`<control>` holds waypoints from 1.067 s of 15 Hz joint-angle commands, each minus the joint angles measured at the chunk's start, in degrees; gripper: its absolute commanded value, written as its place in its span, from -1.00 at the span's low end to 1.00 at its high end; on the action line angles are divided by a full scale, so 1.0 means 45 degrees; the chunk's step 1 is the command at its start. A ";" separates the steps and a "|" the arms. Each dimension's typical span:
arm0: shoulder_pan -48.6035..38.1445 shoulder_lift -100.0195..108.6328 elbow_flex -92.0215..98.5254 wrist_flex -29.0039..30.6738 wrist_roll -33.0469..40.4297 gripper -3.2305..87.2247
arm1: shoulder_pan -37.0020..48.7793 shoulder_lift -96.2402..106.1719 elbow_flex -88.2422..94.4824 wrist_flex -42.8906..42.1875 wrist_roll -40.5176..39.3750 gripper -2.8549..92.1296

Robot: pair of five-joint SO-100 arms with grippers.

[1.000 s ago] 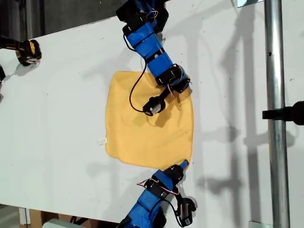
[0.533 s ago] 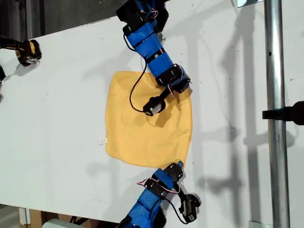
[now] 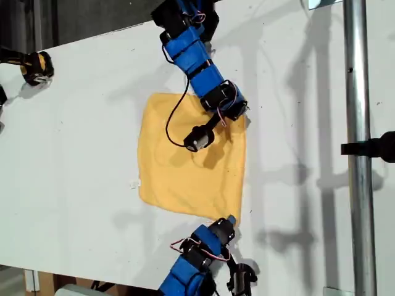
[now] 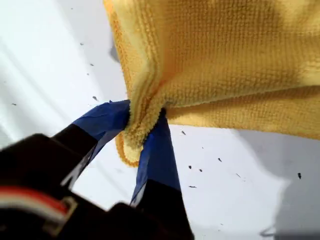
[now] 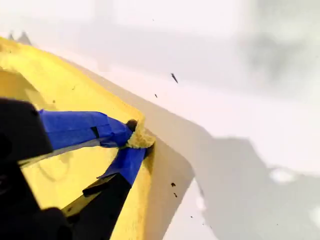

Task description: Grasp corners of a towel and fold twice.

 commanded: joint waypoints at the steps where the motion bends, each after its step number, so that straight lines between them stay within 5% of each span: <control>1: 0.0703 0.1504 -0.0781 0.0254 0.0273 -0.95 | -0.0684 0.1289 -0.1563 0.0098 -0.0195 -0.94; 6: 0.0117 0.2969 -0.0176 -0.0176 0.0977 -0.95 | -0.0547 0.1758 -0.2832 0.0273 -0.0918 -0.94; 12: -0.7148 0.4941 0.0859 0.1250 0.6152 -0.95 | 0.5215 0.6348 0.1406 0.2070 -0.2148 -0.94; 16: -1.1426 0.4902 0.1309 0.0313 0.8496 -0.95 | 0.9082 0.7754 0.2754 0.2168 -0.3965 -0.94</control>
